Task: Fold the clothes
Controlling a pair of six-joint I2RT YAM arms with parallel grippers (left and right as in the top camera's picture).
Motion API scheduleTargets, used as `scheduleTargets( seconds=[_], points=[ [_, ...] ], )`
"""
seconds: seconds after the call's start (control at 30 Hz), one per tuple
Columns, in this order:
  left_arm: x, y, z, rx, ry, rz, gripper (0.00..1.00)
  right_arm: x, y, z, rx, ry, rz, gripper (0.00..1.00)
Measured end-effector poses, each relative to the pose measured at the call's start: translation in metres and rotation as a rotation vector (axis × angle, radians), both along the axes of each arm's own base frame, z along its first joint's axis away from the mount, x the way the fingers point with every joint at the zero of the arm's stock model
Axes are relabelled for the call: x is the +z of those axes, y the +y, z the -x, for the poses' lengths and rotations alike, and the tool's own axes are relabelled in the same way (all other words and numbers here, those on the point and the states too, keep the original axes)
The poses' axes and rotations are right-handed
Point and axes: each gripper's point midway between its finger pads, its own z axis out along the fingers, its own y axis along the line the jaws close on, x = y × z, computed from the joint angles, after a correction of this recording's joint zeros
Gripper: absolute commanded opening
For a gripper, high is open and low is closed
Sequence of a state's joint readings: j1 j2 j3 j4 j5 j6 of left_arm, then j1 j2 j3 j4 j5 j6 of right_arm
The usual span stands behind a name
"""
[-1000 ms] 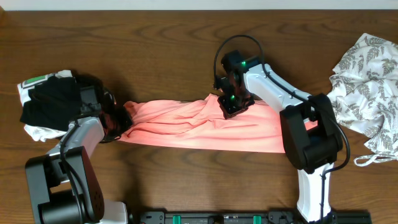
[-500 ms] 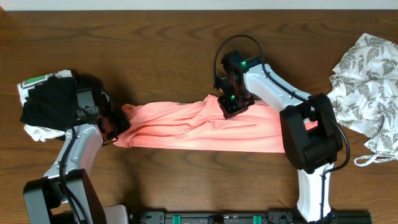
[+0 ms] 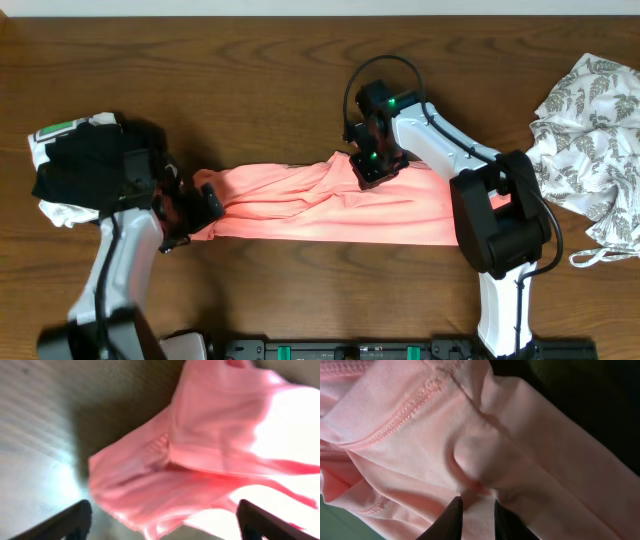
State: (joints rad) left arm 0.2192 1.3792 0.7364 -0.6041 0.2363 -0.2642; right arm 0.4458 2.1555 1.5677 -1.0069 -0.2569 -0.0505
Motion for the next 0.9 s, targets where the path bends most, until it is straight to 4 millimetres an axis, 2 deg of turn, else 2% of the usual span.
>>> scheduleTargets(
  seconds=[0.13,0.27,0.33,0.7,0.9],
  points=[
    [0.023,0.008,0.008,0.014,-0.045,-0.07,0.78,0.0,0.001,-0.002,0.0,-0.007,-0.003,0.22],
    [0.028,0.017,0.017,0.025,-0.03,-0.145,0.6,0.0,0.001,-0.002,0.0,-0.009,-0.004,0.21],
    [0.026,0.018,0.017,0.019,-0.022,-0.165,0.55,0.0,0.001,-0.002,0.0,-0.009,-0.004,0.21],
    [-0.008,-0.002,0.026,-0.119,0.131,-0.235,0.57,0.0,0.001,-0.002,0.0,-0.009,-0.005,0.22],
    [-0.025,-0.002,0.033,-0.168,0.216,-0.296,0.57,0.0,0.001,-0.002,0.0,-0.009,-0.004,0.22]
  ],
)
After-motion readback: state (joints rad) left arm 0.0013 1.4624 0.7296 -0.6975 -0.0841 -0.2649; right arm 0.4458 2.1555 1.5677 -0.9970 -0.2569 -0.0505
